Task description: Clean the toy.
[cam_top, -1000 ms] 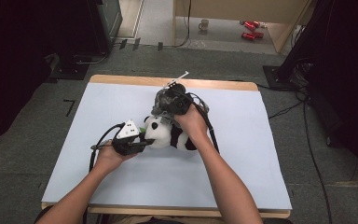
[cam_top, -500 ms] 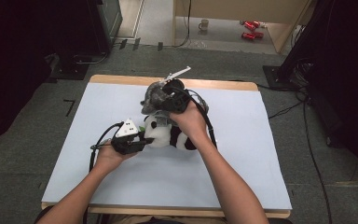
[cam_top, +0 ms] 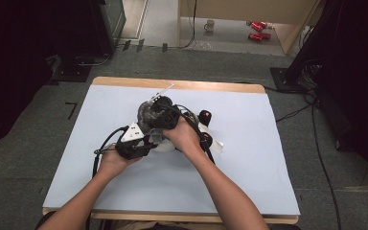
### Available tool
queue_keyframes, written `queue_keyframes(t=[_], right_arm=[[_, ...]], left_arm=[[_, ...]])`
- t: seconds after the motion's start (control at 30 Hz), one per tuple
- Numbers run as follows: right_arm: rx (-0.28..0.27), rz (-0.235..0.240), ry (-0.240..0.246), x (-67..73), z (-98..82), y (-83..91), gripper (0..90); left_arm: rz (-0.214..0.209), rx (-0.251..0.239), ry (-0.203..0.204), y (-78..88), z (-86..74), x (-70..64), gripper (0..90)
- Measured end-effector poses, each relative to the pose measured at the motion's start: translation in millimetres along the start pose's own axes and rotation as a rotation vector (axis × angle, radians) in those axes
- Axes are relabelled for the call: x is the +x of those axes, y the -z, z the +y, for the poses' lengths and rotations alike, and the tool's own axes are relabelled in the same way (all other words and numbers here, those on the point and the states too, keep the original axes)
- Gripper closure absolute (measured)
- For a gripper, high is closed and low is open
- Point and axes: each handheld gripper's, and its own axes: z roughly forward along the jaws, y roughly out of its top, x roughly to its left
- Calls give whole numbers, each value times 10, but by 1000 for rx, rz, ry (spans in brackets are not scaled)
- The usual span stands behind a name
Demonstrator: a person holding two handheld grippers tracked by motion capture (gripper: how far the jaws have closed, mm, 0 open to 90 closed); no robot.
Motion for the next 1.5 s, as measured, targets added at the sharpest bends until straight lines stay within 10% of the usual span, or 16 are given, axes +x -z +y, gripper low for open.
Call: queue_keyframes(t=[0.47,0.77,1.13,1.5], right_arm=[[11,-99,-101,-432,62,52,807],[17,-134,-162,-671,-33,201,805],[-134,-42,-102,-379,16,649,803],[-179,18,-38,-5,-152,771,802]], left_arm=[[-33,10,36,7,-4,34,668],[-106,31,145,78,82,48,676],[-165,75,360,203,306,148,677],[-128,55,387,136,362,235,669]])
